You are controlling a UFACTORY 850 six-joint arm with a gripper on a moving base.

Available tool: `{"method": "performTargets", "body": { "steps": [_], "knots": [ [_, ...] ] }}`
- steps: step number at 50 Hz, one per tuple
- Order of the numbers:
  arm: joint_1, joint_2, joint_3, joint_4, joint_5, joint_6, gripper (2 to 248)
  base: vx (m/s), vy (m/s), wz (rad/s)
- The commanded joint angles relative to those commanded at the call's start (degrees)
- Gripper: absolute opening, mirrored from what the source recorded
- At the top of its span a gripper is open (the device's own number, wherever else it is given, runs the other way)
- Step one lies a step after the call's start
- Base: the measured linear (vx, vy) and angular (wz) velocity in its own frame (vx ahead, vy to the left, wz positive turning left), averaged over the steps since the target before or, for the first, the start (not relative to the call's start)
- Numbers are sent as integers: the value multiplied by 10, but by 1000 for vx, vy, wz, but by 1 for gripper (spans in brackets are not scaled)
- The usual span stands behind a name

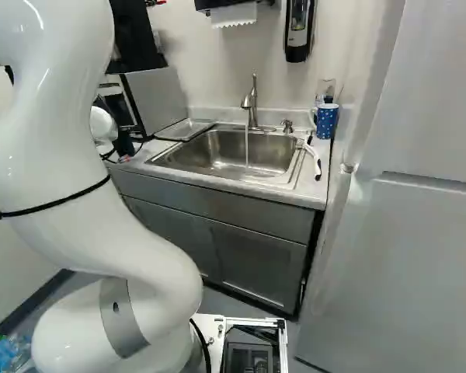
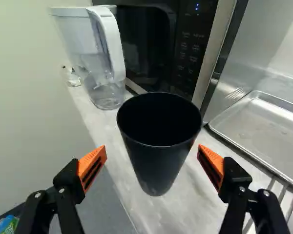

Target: Rinse the cup and place it in the tray

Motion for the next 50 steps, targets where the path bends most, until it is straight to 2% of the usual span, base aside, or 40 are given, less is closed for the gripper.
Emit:
{"method": "performTargets", "body": {
  "steps": [50],
  "knots": [
    [1, -15, 48, 0, 173, 0, 247, 0, 0, 0]
  ]
}}
